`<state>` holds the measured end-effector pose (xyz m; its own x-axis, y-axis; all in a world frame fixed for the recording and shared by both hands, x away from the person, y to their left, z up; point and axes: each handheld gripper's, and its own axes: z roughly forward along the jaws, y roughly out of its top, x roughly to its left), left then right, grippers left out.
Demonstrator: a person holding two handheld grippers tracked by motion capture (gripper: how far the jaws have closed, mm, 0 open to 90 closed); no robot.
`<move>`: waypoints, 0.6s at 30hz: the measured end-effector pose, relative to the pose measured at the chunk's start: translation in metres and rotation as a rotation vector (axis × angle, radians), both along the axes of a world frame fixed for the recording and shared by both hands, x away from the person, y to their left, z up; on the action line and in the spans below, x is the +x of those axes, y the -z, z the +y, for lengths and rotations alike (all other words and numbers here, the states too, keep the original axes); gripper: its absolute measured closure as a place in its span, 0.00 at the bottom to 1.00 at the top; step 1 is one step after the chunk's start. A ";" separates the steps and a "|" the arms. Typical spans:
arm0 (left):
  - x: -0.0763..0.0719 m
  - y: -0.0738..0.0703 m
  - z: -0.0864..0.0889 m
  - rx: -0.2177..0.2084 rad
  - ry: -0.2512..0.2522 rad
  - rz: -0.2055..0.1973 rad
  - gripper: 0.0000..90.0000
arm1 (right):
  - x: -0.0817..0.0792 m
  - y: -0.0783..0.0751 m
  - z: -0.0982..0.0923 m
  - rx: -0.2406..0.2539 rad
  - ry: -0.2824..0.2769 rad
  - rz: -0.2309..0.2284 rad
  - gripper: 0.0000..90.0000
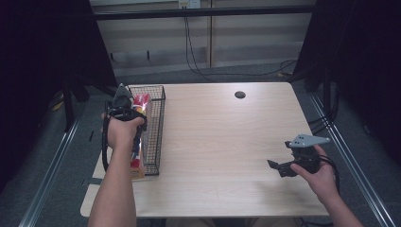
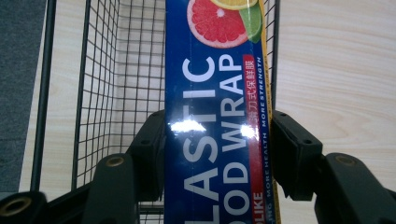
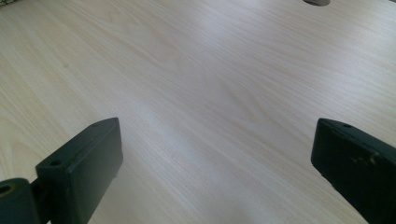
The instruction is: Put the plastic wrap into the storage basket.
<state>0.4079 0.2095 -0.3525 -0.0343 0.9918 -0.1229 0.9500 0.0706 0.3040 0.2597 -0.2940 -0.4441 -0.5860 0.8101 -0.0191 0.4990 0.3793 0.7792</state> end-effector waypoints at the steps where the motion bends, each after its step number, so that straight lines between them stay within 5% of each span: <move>1: 0.000 0.001 0.002 0.001 0.009 0.000 0.49 | 0.000 0.000 0.000 0.002 0.001 0.004 0.02; 18: 0.000 0.017 0.010 0.003 0.001 0.032 0.49 | 0.000 0.001 0.000 -0.007 -0.006 0.007 0.02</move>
<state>0.4076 0.2195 -0.3700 -0.0370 0.9923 -0.1184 0.9594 0.0684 0.2735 0.2598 -0.2944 -0.4450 -0.5906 0.8067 -0.0205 0.5019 0.3871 0.7734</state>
